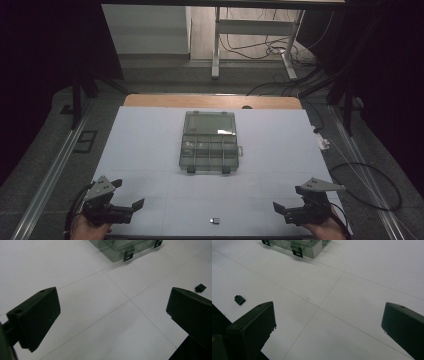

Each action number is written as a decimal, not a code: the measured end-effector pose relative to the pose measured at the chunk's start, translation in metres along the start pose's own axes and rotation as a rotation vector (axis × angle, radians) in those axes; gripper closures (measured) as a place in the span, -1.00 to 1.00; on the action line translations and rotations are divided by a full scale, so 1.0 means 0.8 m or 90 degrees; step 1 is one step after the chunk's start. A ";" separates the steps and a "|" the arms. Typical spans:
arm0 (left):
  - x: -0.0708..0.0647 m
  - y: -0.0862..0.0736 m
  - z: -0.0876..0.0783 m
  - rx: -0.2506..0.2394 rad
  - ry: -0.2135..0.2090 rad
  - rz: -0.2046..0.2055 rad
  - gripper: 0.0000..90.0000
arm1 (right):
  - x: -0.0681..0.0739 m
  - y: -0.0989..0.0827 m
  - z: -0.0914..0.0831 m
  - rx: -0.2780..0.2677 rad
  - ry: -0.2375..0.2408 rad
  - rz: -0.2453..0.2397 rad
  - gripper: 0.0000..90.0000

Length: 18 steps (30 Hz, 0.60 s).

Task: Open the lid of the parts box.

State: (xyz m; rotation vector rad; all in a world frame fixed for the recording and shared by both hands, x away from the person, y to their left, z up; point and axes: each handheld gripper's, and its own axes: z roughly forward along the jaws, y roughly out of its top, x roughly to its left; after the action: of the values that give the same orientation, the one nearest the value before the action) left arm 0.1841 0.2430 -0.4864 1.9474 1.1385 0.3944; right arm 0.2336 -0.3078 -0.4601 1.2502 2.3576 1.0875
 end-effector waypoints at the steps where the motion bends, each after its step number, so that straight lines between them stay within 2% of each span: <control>1: 0.000 -0.001 -0.002 0.003 0.005 -0.001 -1.00 | 0.000 -0.001 -0.001 0.002 -0.001 -0.002 -1.00; 5: 0.001 -0.004 -0.005 0.010 0.012 -0.007 -1.00 | 0.000 -0.006 -0.006 0.005 -0.009 0.001 -1.00; 11: 0.000 -0.004 -0.004 0.018 0.024 0.001 -1.00 | 0.000 -0.012 -0.009 0.014 -0.012 0.008 -1.00; 18: 0.000 -0.004 -0.003 0.022 0.021 0.001 -1.00 | 0.001 -0.013 -0.009 0.016 -0.019 0.007 -1.00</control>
State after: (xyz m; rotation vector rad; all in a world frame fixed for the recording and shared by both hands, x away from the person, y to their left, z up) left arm 0.1806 0.2447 -0.4874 1.9774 1.1724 0.4117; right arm 0.2232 -0.3147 -0.4624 1.2809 2.3530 1.0385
